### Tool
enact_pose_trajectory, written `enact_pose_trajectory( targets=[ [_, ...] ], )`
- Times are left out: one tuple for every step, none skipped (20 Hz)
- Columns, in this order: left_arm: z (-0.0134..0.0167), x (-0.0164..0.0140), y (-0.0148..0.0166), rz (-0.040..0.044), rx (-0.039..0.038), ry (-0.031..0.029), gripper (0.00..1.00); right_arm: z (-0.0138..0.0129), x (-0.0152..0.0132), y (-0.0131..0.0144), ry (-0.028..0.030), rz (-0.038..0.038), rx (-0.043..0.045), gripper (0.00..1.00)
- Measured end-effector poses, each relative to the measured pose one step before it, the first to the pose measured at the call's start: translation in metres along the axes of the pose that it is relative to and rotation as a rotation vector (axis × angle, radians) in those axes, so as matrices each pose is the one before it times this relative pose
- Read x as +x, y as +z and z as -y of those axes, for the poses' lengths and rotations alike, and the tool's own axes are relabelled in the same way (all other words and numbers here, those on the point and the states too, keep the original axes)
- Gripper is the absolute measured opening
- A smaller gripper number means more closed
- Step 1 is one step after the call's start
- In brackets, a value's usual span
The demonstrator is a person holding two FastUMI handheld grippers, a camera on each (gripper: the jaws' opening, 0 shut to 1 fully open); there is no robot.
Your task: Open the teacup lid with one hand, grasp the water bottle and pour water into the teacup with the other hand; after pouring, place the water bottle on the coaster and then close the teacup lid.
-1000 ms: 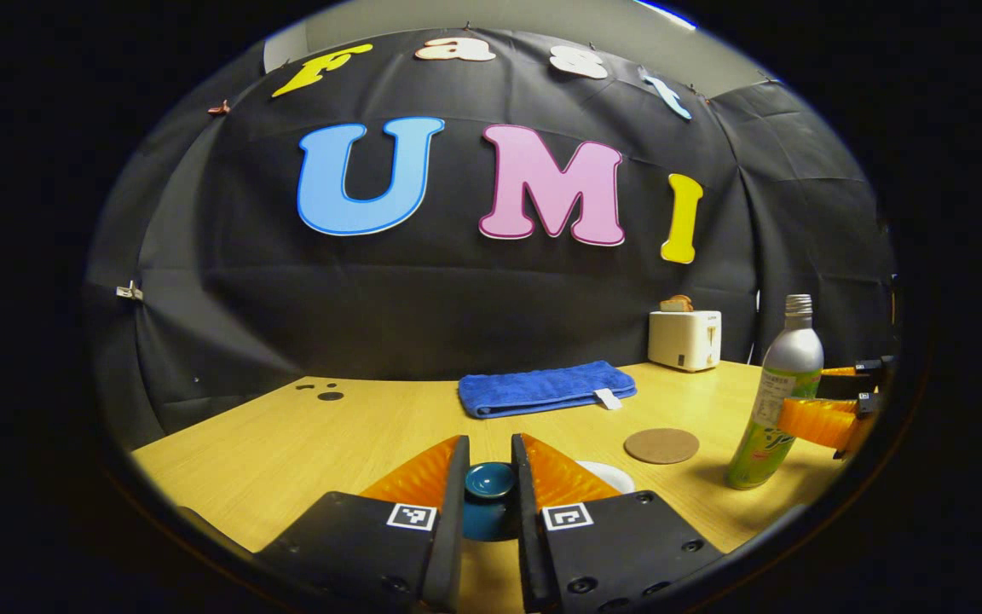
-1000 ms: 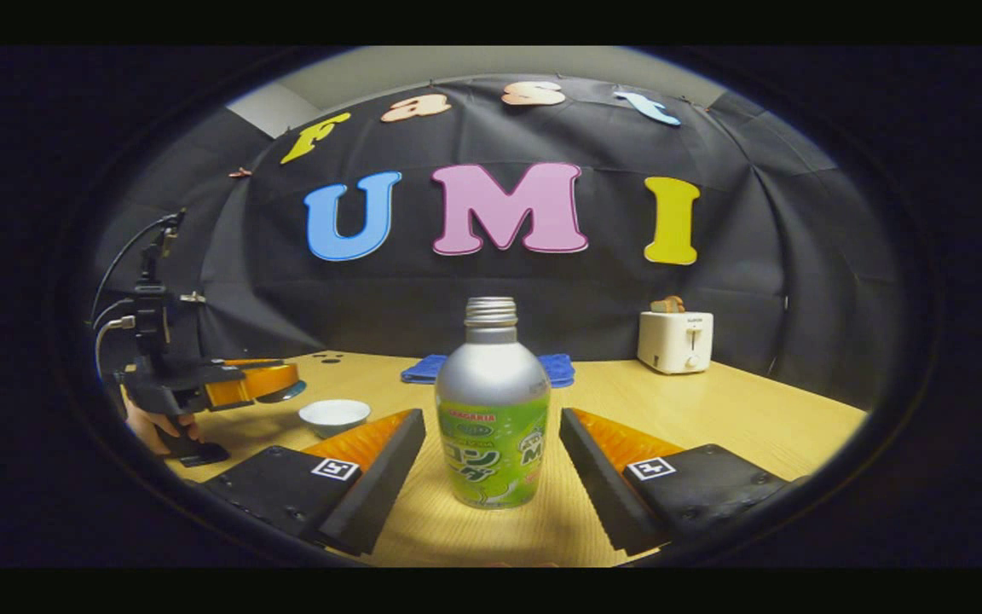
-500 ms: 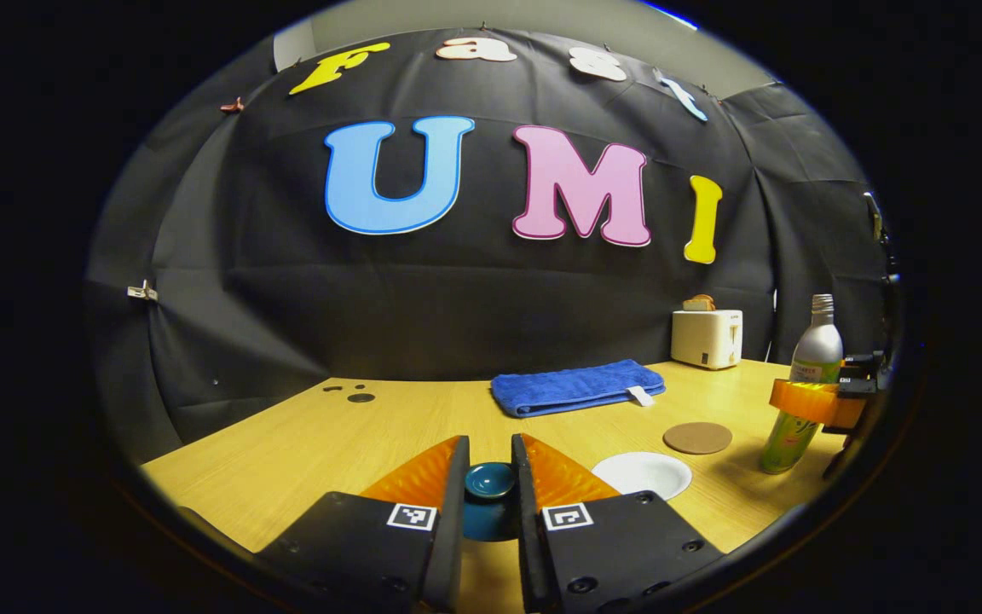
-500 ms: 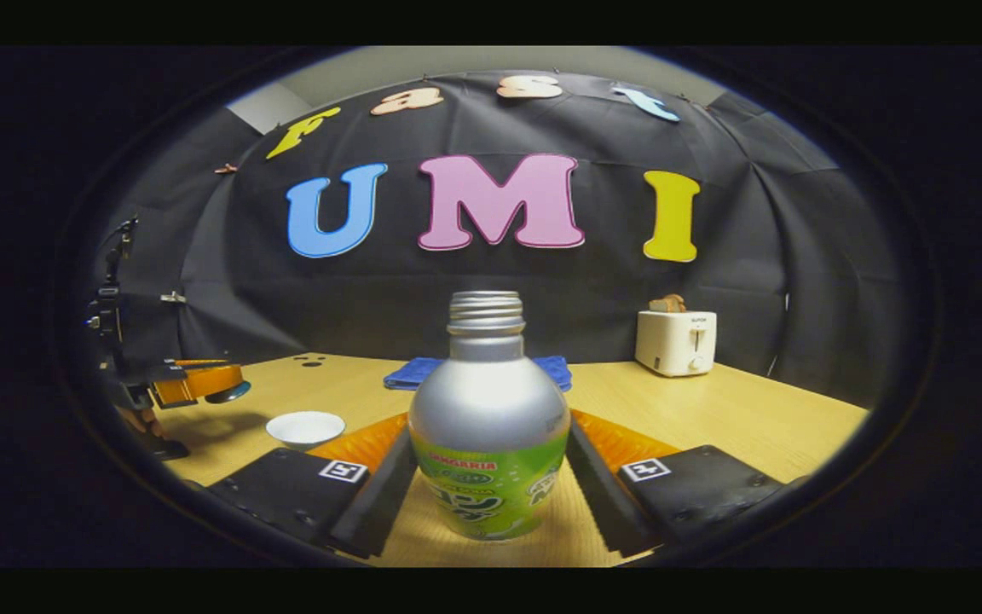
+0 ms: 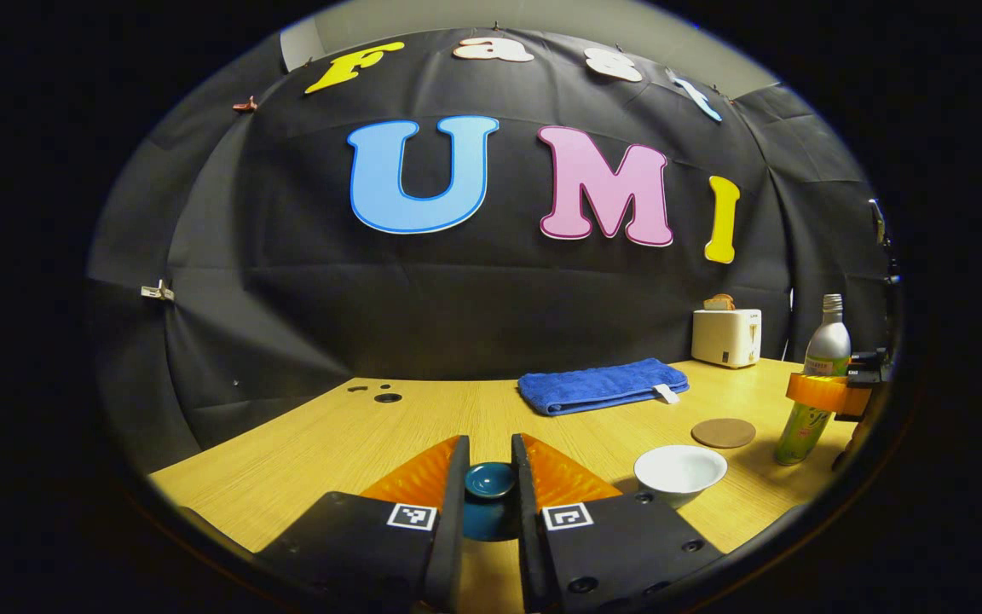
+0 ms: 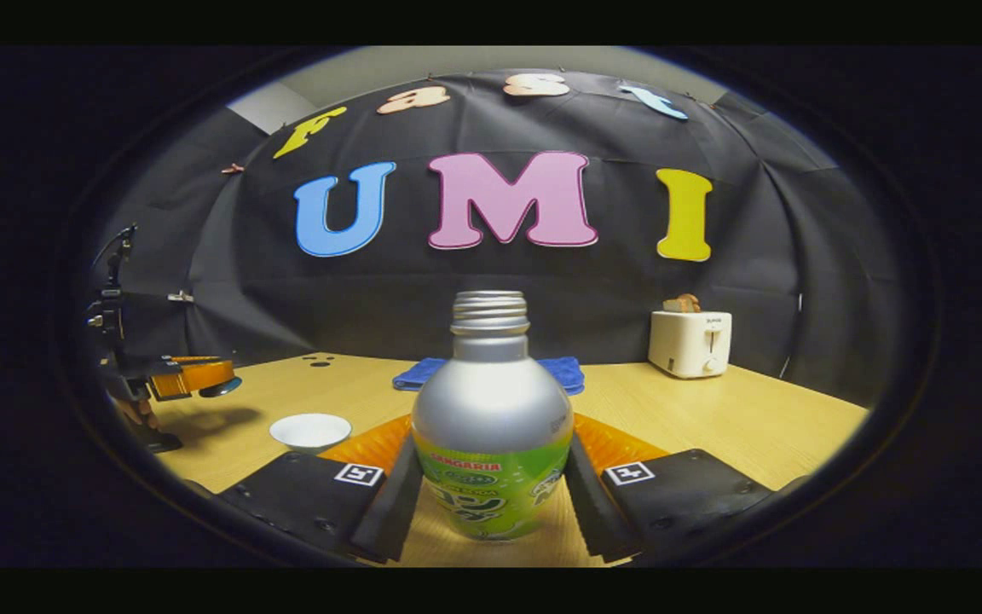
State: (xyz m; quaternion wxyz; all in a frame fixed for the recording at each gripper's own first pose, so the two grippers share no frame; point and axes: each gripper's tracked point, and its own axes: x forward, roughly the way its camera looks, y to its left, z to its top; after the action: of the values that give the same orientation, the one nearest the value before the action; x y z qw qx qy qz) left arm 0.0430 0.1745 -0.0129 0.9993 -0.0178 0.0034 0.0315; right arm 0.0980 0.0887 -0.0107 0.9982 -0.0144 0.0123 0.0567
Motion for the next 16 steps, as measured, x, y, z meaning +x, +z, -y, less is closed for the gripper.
enact_pose_trajectory(
  targets=[
    [-0.00002, 0.00036, -0.00007, 0.00008, -0.00019, -0.00398, 0.33, 0.00222, 0.00338, 0.00064, -0.00700, -0.01077, -0.03313, 0.77],
    [-0.00083, -0.00011, 0.00030, 0.00033, 0.00061, -0.00190, 0.33, 0.00490, 0.00501, -0.00033, -0.01391, -0.02043, -0.06818, 0.77],
    [-0.00218, 0.00015, -0.00031, -0.00074, -0.00056, 0.00287, 0.33, 0.00535, 0.00324, 0.00480, -0.01239, -0.00264, -0.07919, 0.77],
    [-0.00336, 0.00040, -0.00011, 0.00014, 0.00039, 0.00774, 0.33, 0.00052, 0.00481, 0.01055, -0.00154, 0.01998, -0.07136, 0.77],
    [-0.00324, 0.00011, -0.00027, 0.00001, 0.00040, 0.00817, 0.31, -0.00087, 0.00370, 0.01191, 0.00208, 0.02165, -0.07530, 0.77],
    [-0.00350, 0.00052, 0.00025, -0.00047, 0.00041, 0.00562, 0.31, -0.00001, 0.00357, 0.01018, 0.00888, 0.01982, -0.08395, 0.77],
    [-0.00265, -0.00070, -0.00042, 0.00034, -0.00022, 0.00291, 0.31, 0.00030, 0.00576, 0.00719, 0.01457, 0.01701, -0.09443, 0.77],
    [-0.00317, -0.00035, 0.00075, -0.00047, -0.00004, 0.00541, 0.31, -0.00253, 0.00494, 0.00732, 0.01651, 0.01538, -0.10312, 0.76],
    [-0.00258, -0.00004, -0.00042, 0.00042, -0.00021, 0.00475, 0.31, -0.00169, 0.00377, 0.00589, 0.01362, 0.01664, -0.10574, 0.77],
    [-0.00120, -0.00003, 0.00028, -0.00070, -0.00011, 0.00297, 0.31, -0.00467, 0.00467, 0.00517, 0.01451, 0.01123, -0.09352, 0.77],
    [-0.00091, -0.00097, -0.00064, 0.00021, -0.00004, -0.00066, 0.31, -0.00758, 0.00502, 0.00269, 0.01978, 0.00708, -0.07595, 0.77],
    [-0.00061, -0.00069, 0.00023, 0.00010, -0.00030, -0.00050, 0.33, -0.00921, 0.00459, 0.00373, 0.01886, 0.00542, -0.06147, 0.77],
    [-0.00094, -0.00013, -0.00065, -0.00068, -0.00026, 0.00114, 0.33, -0.00662, 0.00311, 0.00061, 0.01662, 0.00356, -0.04997, 0.76],
    [-0.00073, -0.00015, 0.00029, -0.00015, -0.00040, 0.00186, 0.33, -0.00609, 0.00404, -0.00018, 0.01869, 0.00297, -0.04530, 0.77],
    [-0.00102, 0.00092, -0.00036, -0.00057, -0.00043, 0.00254, 0.33, -0.00534, 0.00387, -0.00201, 0.01484, -0.00664, -0.04566, 0.77],
    [-0.00088, -0.00001, 0.00026, -0.00041, -0.00049, 0.00120, 0.33, -0.00532, 0.00314, -0.00109, 0.01819, -0.00302, -0.04405, 0.77]
  ],
)
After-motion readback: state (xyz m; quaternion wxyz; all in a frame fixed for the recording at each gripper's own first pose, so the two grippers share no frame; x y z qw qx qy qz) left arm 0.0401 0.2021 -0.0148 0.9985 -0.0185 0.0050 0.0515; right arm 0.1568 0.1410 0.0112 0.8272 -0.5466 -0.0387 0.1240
